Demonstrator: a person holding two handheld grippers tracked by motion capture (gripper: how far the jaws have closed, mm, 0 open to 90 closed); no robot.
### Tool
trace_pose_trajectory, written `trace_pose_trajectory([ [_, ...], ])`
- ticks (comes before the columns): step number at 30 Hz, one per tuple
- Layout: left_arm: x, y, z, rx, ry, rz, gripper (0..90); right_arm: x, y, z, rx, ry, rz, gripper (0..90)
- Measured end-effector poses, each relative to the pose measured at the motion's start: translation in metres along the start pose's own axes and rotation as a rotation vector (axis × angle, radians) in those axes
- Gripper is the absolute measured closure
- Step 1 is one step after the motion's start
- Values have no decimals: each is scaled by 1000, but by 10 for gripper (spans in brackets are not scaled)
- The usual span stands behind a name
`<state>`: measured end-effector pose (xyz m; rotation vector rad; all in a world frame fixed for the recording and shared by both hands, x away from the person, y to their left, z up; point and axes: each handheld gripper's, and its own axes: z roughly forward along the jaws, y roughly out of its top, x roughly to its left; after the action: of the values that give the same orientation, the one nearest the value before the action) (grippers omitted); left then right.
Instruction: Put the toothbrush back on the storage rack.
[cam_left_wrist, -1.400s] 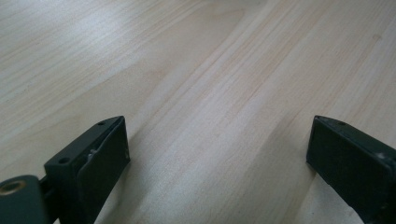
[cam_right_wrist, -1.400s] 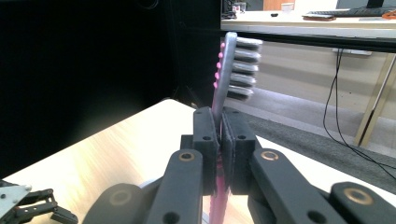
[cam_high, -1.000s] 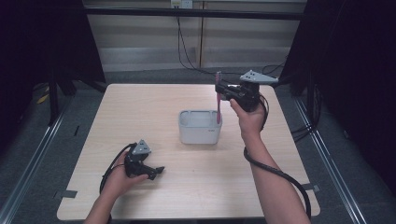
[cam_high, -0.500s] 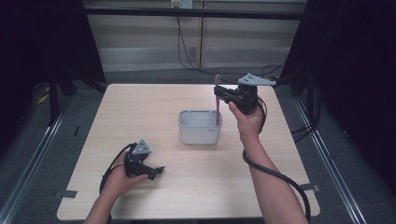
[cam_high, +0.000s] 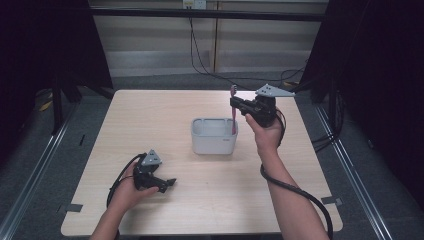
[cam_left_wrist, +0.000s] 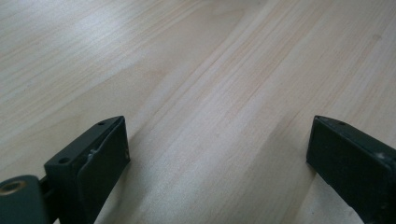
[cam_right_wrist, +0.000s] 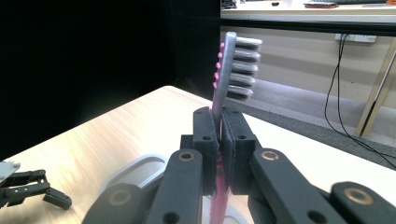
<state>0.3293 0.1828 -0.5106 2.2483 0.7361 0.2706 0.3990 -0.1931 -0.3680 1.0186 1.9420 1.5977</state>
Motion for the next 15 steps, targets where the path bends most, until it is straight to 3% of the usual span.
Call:
trace_pose_trajectory([
  [15,0,0,0,0,0,0,54,2,-8,-1,9,8,9,853],
])
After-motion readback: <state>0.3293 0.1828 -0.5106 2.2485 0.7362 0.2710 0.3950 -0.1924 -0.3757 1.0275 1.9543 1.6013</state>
